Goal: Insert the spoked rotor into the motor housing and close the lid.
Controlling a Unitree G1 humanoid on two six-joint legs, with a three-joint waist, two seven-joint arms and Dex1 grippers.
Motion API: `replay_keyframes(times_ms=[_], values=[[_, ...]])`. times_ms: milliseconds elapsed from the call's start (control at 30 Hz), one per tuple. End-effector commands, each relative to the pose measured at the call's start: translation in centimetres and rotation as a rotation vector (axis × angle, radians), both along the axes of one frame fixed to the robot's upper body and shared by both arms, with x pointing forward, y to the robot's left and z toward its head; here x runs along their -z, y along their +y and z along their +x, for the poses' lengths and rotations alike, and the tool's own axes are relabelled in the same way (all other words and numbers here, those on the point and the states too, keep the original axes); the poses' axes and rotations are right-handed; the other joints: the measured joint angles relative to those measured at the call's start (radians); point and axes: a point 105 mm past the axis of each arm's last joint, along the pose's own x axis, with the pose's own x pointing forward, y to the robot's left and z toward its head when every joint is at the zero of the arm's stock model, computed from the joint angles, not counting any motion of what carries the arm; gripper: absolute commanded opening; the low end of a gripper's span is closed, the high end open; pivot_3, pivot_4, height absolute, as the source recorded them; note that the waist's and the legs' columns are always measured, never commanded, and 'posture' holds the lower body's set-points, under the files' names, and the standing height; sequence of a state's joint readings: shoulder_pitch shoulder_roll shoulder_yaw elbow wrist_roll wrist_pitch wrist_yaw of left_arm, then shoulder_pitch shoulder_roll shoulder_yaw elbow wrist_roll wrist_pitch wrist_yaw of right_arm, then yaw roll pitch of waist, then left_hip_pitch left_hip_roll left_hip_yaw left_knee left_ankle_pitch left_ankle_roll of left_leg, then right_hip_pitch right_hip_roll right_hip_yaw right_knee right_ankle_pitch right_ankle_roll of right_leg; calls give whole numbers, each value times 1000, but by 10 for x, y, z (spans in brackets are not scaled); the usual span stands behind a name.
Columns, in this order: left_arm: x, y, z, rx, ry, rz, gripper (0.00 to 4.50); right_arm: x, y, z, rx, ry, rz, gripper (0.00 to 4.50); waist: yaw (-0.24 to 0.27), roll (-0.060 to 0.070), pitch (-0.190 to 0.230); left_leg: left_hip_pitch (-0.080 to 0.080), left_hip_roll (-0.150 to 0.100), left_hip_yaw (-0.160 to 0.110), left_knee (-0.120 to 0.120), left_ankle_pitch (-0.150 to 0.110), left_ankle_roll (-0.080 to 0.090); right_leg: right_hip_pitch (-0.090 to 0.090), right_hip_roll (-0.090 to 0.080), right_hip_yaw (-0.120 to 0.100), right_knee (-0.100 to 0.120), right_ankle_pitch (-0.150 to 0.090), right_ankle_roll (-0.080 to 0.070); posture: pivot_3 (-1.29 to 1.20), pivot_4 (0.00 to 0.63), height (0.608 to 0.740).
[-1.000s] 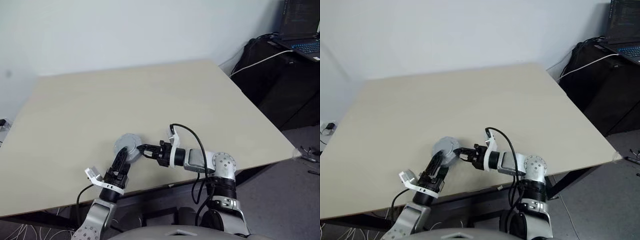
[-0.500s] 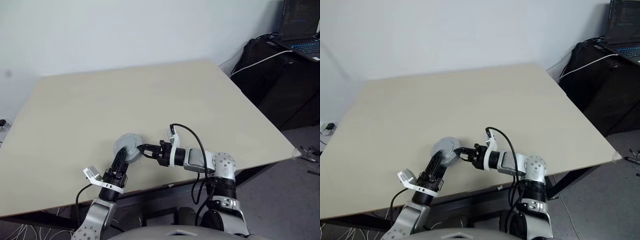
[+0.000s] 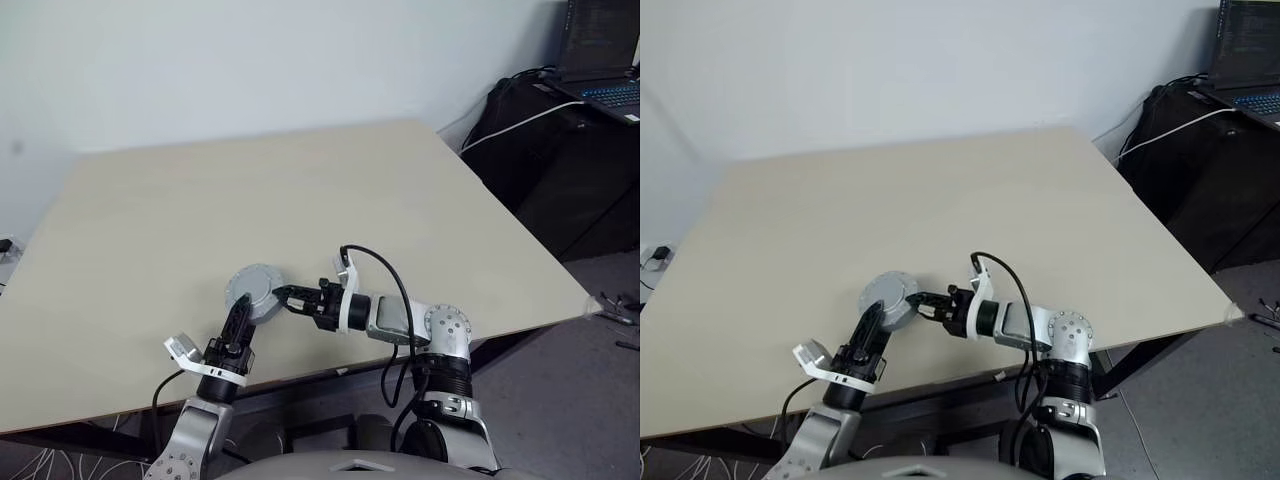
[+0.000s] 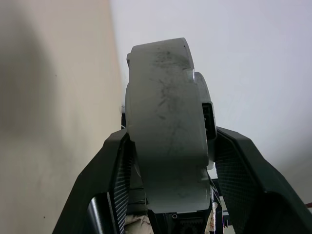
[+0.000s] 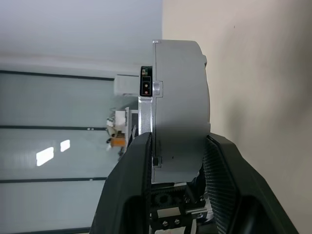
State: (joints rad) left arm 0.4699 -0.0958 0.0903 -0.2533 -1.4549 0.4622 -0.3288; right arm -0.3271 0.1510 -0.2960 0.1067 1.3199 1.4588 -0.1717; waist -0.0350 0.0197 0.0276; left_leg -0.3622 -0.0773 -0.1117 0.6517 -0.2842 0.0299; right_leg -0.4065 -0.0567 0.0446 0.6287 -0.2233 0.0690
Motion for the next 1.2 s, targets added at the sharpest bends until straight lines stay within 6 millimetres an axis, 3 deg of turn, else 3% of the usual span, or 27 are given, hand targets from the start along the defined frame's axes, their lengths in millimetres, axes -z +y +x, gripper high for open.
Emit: replay_keyframes(times_ms=[33,300,600,833,933,1067,1200], values=[[-19,-5,9,-23,-83,-32,2167,2,12,-10,32,11,48,1959,0,0,0,0,0,0,0,0,0,0,0,0,0,0,0,0,0,740],[-19,-3,10,-35,-82,-26,2089,2,4,-10,65,-7,44,4467,3,0,-1,1,0,1,0,0,0,4,0,1,0,0,0,0,0,740],[-23,19,34,-171,-72,16,2089,-25,-29,-9,179,-261,46,4500,12,-1,0,2,0,0,2,0,1,7,0,0,-1,-3,3,0,0,740],[-19,33,68,-254,-22,36,2088,-24,-42,-17,214,-583,-159,4500,25,-3,-1,3,-1,-1,9,-1,2,8,0,-1,-2,-2,7,0,0,740],[-13,46,80,-306,3,44,2088,-30,-43,-16,248,-725,-206,4500,22,-6,-2,3,-1,0,10,-1,1,8,0,0,-1,-1,8,0,0,740],[-4,65,99,-385,69,66,2088,-28,-46,-13,236,-983,-393,4500,26,-9,-3,3,-1,0,10,-1,1,7,1,0,-1,2,13,0,0,740],[4,78,113,-439,132,89,2088,-23,-45,-11,231,-1101,-482,4500,30,-16,-2,3,-1,-1,10,2,-3,7,1,0,-1,5,9,0,0,740]])
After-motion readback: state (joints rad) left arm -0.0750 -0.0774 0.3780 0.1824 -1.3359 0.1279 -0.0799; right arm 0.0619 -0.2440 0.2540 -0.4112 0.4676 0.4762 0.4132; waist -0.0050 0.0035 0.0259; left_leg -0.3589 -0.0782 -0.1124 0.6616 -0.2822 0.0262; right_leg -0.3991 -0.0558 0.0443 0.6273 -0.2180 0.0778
